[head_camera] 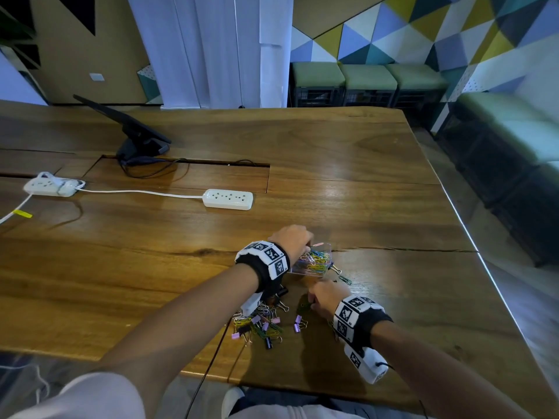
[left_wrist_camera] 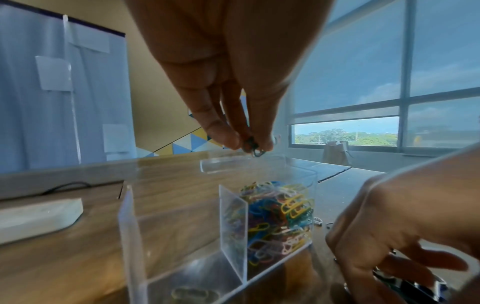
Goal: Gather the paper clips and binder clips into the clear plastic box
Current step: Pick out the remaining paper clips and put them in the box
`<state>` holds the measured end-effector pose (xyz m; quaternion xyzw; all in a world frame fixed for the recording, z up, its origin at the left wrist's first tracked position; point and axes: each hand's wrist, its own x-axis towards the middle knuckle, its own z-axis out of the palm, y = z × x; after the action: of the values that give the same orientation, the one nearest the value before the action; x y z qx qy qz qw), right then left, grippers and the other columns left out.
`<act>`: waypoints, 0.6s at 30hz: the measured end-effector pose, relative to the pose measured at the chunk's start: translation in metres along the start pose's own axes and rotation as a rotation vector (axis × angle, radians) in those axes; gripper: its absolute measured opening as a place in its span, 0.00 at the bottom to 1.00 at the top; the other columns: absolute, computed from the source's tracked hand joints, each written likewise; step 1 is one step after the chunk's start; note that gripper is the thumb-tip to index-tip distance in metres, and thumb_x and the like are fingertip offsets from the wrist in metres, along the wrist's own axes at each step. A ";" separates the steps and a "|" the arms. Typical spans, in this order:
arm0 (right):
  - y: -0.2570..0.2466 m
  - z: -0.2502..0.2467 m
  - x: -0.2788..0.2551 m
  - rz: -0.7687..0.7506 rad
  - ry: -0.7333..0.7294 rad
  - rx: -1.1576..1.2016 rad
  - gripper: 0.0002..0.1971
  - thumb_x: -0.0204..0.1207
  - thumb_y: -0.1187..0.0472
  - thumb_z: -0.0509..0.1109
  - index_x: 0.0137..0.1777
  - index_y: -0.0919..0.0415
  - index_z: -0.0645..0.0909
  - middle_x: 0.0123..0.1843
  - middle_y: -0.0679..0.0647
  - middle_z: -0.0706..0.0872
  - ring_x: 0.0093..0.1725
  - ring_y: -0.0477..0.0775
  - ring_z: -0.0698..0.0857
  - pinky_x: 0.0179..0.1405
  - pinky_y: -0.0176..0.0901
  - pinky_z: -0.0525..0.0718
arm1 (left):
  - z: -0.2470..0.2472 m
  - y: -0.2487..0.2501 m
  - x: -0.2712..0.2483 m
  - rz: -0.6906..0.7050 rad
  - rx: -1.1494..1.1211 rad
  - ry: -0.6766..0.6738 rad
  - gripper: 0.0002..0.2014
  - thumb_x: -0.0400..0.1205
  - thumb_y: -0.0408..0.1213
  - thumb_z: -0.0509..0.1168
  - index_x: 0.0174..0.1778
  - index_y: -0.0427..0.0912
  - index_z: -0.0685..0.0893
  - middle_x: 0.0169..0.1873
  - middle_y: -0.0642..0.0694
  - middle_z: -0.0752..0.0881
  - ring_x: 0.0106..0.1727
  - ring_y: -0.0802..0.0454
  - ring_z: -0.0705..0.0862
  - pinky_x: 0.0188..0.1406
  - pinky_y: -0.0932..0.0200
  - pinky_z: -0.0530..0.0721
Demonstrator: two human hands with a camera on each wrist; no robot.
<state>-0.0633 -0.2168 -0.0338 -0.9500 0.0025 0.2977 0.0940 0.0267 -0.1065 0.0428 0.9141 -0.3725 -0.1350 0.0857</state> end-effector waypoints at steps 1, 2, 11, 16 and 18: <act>-0.001 0.000 0.000 -0.010 -0.023 -0.006 0.13 0.78 0.60 0.65 0.61 0.59 0.77 0.63 0.57 0.81 0.61 0.56 0.80 0.63 0.48 0.79 | 0.001 0.001 0.001 -0.012 -0.024 -0.003 0.12 0.84 0.39 0.61 0.57 0.36 0.81 0.55 0.40 0.83 0.59 0.43 0.82 0.60 0.49 0.82; -0.002 -0.001 0.000 -0.020 -0.046 -0.012 0.13 0.78 0.62 0.65 0.62 0.61 0.77 0.63 0.58 0.80 0.62 0.57 0.80 0.64 0.49 0.78 | 0.002 0.001 0.004 -0.023 -0.038 -0.008 0.12 0.84 0.38 0.61 0.57 0.36 0.82 0.56 0.40 0.83 0.59 0.43 0.82 0.60 0.50 0.82; -0.004 -0.009 -0.005 -0.045 -0.072 -0.020 0.11 0.80 0.63 0.63 0.60 0.63 0.80 0.59 0.59 0.84 0.61 0.59 0.82 0.63 0.50 0.80 | 0.019 0.002 0.004 -0.064 -0.134 -0.017 0.15 0.84 0.28 0.58 0.65 0.38 0.81 0.62 0.38 0.82 0.64 0.40 0.79 0.62 0.49 0.78; 0.008 -0.040 -0.015 -0.171 0.226 0.253 0.06 0.75 0.61 0.69 0.40 0.49 0.81 0.45 0.43 0.85 0.47 0.40 0.84 0.56 0.34 0.82 | 0.023 -0.008 -0.015 -0.081 -0.309 0.166 0.16 0.84 0.30 0.57 0.68 0.43 0.78 0.60 0.45 0.81 0.62 0.51 0.80 0.62 0.63 0.73; 0.009 -0.059 -0.014 -0.193 0.316 0.298 0.03 0.74 0.60 0.71 0.41 0.50 0.82 0.43 0.42 0.85 0.42 0.36 0.82 0.47 0.24 0.77 | 0.029 -0.015 -0.027 -0.103 -0.385 0.200 0.17 0.84 0.31 0.58 0.68 0.44 0.76 0.59 0.47 0.81 0.60 0.53 0.80 0.65 0.61 0.77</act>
<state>-0.0418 -0.2374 0.0199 -0.9564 -0.0297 0.1310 0.2595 0.0090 -0.0783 0.0168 0.9075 -0.2824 -0.1165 0.2884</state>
